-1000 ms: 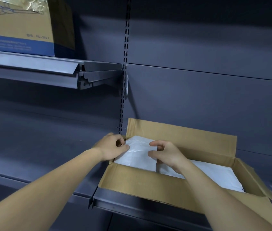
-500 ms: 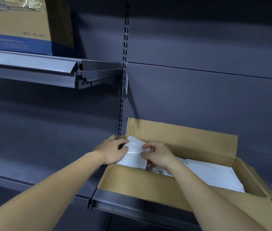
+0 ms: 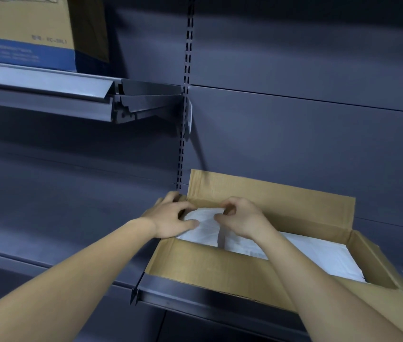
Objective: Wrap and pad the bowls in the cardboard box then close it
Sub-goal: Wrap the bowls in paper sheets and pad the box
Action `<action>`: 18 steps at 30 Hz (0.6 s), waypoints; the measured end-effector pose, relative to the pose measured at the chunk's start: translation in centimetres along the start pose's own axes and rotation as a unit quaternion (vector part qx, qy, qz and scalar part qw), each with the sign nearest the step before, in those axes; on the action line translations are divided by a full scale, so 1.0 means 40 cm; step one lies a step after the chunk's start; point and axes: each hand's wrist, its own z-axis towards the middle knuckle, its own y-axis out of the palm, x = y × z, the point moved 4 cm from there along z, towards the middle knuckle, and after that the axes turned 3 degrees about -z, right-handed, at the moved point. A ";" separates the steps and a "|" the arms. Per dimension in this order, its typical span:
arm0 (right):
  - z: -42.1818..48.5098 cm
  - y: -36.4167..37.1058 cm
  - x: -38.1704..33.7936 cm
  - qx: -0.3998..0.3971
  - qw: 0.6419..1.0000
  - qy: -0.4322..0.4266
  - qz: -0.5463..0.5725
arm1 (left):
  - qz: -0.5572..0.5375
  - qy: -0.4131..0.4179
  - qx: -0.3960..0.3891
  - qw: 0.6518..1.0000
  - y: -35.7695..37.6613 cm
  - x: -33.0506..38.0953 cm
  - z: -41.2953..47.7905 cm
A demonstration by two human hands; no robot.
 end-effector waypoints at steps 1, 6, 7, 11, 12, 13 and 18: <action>0.001 -0.008 0.000 0.020 0.998 -0.027 -0.051 | 0.003 0.003 -0.013 1.000 0.001 0.002 0.000; -0.010 0.035 -0.002 -0.067 0.975 -0.152 -0.145 | 0.031 -0.011 -0.056 0.998 0.020 0.009 0.013; -0.014 0.045 -0.001 -0.096 0.973 -0.150 -0.147 | 0.031 -0.012 -0.058 0.998 0.019 0.009 0.015; -0.019 0.063 0.008 -0.156 0.962 -0.144 -0.174 | -0.025 -0.011 -0.027 0.999 0.005 -0.005 0.011; -0.018 0.060 0.006 -0.159 0.960 -0.146 -0.178 | -0.032 -0.006 -0.012 0.999 -0.001 -0.010 0.010; -0.017 0.057 0.004 -0.163 0.959 -0.145 -0.180 | -0.035 -0.003 0.000 0.999 -0.007 -0.015 0.008; -0.008 0.053 -0.007 -0.171 0.961 -0.123 -0.181 | -0.035 -0.013 -0.019 0.999 -0.020 -0.019 -0.007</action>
